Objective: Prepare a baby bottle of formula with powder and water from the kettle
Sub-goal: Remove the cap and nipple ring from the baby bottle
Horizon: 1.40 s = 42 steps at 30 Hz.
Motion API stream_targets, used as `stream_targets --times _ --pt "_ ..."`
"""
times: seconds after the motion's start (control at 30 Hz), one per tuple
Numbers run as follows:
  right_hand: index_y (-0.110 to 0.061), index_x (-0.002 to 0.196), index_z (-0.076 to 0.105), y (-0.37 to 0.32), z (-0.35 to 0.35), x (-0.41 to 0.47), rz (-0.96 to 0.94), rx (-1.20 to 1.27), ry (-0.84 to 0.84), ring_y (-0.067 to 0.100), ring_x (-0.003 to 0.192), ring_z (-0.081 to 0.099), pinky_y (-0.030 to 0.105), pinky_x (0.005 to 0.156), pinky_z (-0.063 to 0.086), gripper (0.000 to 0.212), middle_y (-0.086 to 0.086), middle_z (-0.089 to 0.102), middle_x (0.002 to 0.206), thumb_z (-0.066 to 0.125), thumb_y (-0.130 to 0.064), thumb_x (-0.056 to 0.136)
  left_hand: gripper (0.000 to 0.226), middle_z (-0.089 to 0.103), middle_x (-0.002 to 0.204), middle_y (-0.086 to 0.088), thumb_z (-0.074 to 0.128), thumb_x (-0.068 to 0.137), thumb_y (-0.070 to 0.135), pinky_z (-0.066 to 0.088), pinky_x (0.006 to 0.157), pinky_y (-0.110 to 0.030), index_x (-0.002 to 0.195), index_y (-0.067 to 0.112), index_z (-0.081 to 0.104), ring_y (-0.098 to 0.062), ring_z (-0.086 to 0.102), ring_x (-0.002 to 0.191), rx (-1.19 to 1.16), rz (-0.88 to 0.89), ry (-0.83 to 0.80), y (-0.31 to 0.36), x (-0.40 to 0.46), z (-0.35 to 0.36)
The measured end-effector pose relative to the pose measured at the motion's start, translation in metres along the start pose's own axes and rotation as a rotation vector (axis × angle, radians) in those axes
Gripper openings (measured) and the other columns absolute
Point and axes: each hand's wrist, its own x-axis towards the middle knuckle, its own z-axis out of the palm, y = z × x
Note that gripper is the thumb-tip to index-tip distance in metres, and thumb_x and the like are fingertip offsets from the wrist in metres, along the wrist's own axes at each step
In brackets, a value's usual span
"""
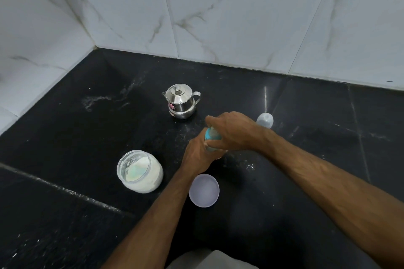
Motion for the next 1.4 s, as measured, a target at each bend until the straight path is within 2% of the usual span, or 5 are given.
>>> stream_targets --times 0.27,0.5,0.93,1.17,1.4 --pt "-0.021 0.124 0.047 0.004 -0.005 0.003 -0.108 -0.038 -0.045 0.017 0.086 0.059 0.030 0.073 0.050 0.046 0.002 0.065 0.104 0.058 -0.049 0.090 0.057 0.038 0.146 -0.012 0.055 0.097 0.033 0.028 0.115 -0.034 0.143 0.010 0.031 -0.026 0.038 0.137 0.400 -0.198 -0.384 0.043 0.009 -0.010" --pt "-0.024 0.125 0.046 0.007 -0.010 0.005 -0.188 -0.054 -0.090 0.015 0.084 0.056 0.032 0.076 0.052 0.043 0.002 0.064 0.106 0.057 -0.048 0.091 0.053 0.067 0.109 0.002 0.082 0.072 0.031 0.052 0.094 -0.041 0.118 0.019 0.058 -0.020 0.064 0.105 0.154 -0.134 -0.090 0.026 -0.002 -0.010" --pt "-0.028 0.127 0.045 0.005 -0.028 0.009 -0.395 -0.193 -0.278 0.018 0.100 0.056 0.032 0.080 0.049 0.036 0.002 0.052 0.112 0.056 -0.031 0.093 0.061 0.064 0.117 -0.006 0.079 0.071 0.044 0.048 0.099 -0.043 0.122 0.016 0.058 -0.022 0.061 0.108 0.180 -0.145 -0.191 0.039 -0.004 -0.016" --pt "-0.022 0.125 0.046 -0.005 -0.025 0.002 -0.077 -0.176 -0.137 0.018 0.082 0.058 0.031 0.067 0.047 0.055 0.001 0.061 0.103 0.050 -0.063 0.088 0.062 0.064 0.117 0.002 0.080 0.069 0.042 0.050 0.097 -0.044 0.123 0.023 0.055 -0.017 0.060 0.109 0.134 -0.113 -0.177 0.037 -0.008 -0.015" --pt "-0.021 0.136 0.039 -0.011 -0.025 0.002 -0.133 -0.135 -0.250 0.022 0.101 0.059 0.035 0.083 0.054 0.049 0.008 0.055 0.119 0.057 -0.037 0.093 0.066 0.051 0.134 -0.009 0.072 0.082 0.038 0.038 0.109 -0.037 0.136 0.015 0.041 -0.024 0.048 0.126 0.305 -0.183 -0.240 0.042 -0.001 -0.010"
